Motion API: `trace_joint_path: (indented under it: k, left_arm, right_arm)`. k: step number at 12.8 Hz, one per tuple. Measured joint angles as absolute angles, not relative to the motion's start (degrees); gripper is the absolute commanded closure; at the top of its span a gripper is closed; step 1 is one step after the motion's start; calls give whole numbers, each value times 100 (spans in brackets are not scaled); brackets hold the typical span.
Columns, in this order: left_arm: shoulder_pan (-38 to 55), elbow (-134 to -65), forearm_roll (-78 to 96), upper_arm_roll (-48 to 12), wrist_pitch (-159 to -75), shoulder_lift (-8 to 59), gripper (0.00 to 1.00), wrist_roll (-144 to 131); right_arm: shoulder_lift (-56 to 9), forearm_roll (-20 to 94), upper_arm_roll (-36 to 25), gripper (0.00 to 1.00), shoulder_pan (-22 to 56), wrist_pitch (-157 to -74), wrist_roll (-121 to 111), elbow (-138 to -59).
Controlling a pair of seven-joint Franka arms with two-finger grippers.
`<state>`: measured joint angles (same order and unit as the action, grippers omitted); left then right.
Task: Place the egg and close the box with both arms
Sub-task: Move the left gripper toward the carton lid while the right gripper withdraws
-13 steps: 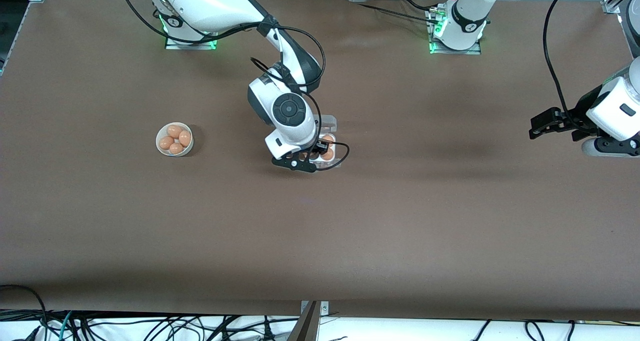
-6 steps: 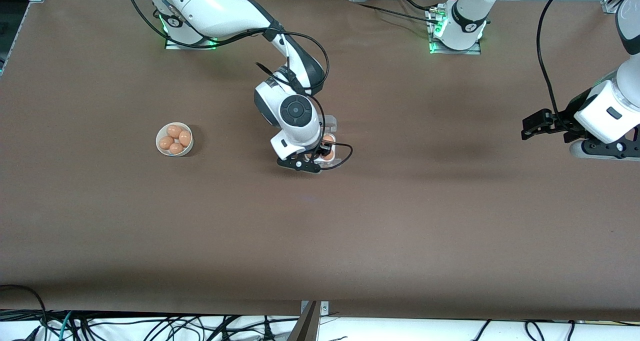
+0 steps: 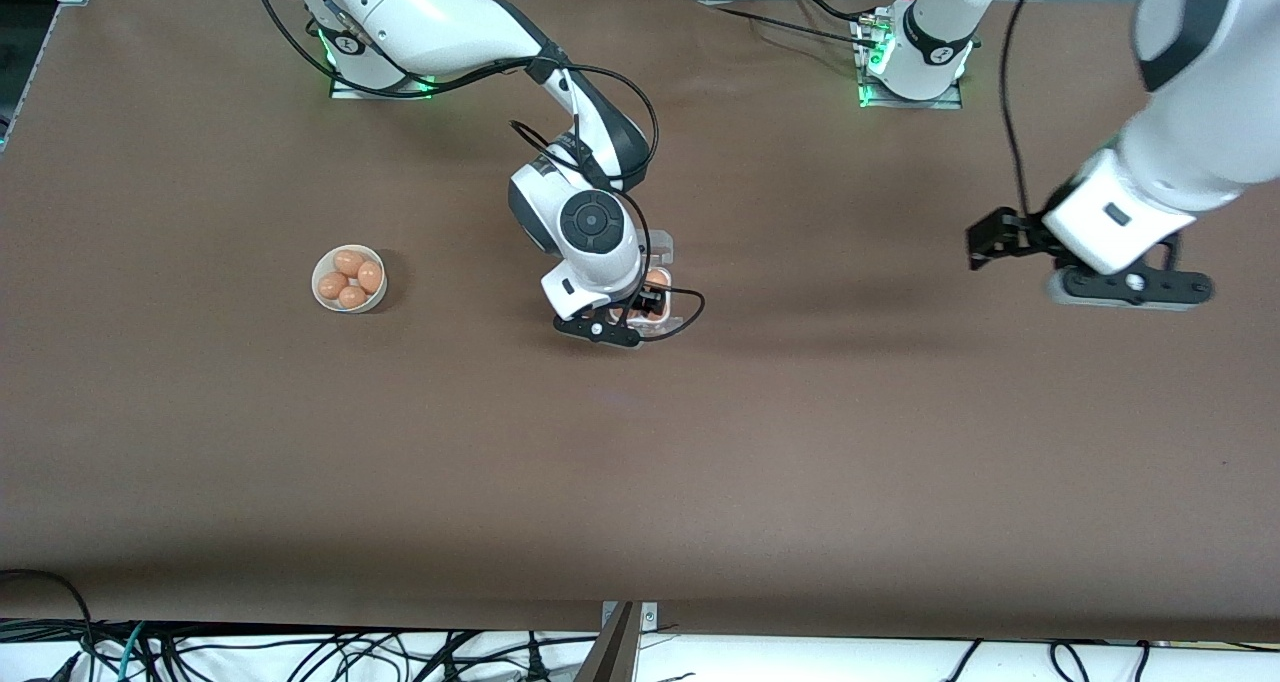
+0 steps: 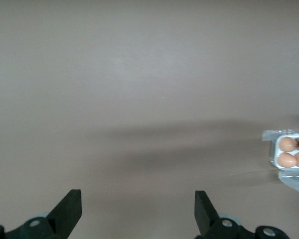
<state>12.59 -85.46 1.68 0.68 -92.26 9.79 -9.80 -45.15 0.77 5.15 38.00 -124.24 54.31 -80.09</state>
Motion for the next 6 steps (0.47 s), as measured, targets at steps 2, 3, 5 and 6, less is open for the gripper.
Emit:
trace_joint_path:
  k: [2, 3, 5, 6]
  left_arm:
    - [1506, -8551, 184, 19, -9201, 1034, 0, -1169]
    - [1656, -8561, 196, 0, -9189, 1092, 0, -1318]
    - [2013, -8572, 294, -19, -9139, 1273, 0, -1608]
    - [2166, -8575, 505, -24, -9081, 1388, 0, -1770]
  right_arm:
    - [-4515, 69, 512, 0, 3800, -12424, 5432, -7970]
    - [-4509, 52, 500, 0, 3800, -12408, 5431, -7929]
    - [-4368, 28, 377, 0, 3799, -12050, 5406, -7851]
    - [-4202, 28, 261, 0, 3792, -11690, 5296, -7817]
